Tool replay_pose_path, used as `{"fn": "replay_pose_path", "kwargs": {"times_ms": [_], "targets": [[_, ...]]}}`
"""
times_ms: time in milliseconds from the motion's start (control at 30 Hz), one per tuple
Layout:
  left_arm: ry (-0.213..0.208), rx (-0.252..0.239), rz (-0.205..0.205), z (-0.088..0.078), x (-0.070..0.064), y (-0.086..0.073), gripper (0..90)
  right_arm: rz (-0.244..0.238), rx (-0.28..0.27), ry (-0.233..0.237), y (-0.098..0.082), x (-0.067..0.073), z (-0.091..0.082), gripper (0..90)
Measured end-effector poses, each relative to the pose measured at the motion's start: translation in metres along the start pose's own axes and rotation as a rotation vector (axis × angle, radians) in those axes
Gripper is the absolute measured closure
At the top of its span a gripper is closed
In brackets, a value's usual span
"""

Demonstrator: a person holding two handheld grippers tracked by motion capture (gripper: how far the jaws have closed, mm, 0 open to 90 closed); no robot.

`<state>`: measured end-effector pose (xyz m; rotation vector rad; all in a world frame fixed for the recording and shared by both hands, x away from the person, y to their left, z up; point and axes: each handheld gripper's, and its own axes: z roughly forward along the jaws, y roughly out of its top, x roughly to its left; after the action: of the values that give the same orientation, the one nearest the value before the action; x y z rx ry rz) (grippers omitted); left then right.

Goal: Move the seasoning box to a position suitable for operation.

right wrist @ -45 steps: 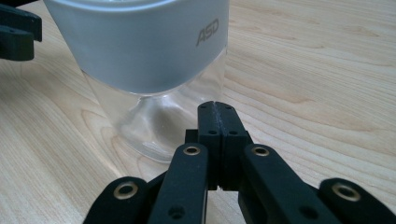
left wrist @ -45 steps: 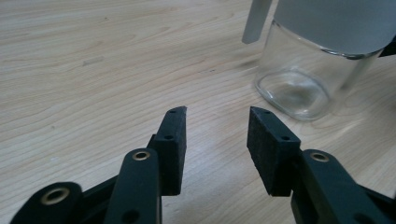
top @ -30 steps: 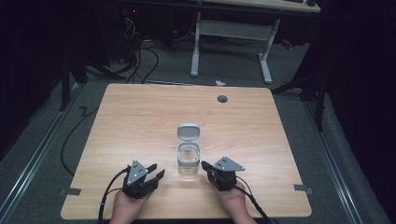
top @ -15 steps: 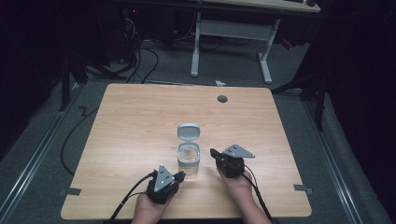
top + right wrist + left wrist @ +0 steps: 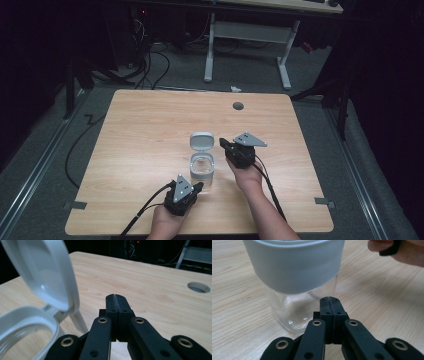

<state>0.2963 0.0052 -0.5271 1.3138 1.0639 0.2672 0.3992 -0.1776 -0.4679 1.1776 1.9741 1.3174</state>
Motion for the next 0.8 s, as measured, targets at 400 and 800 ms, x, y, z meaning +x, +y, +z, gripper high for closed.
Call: {"fn": "replay_pose_path", "kwargs": {"times_ms": [400, 800], "targets": [[0.001, 0.000, -0.006, 0.001, 0.002, 0.000, 90.0, -0.020, -0.037, 0.017, 0.024, 0.008, 0.013, 90.0], [-0.002, 0.004, -0.006, 0.001, 0.003, -0.001, 90.0, -0.038, -0.070, 0.041, 0.032, 0.015, 0.008, 90.0]]}}
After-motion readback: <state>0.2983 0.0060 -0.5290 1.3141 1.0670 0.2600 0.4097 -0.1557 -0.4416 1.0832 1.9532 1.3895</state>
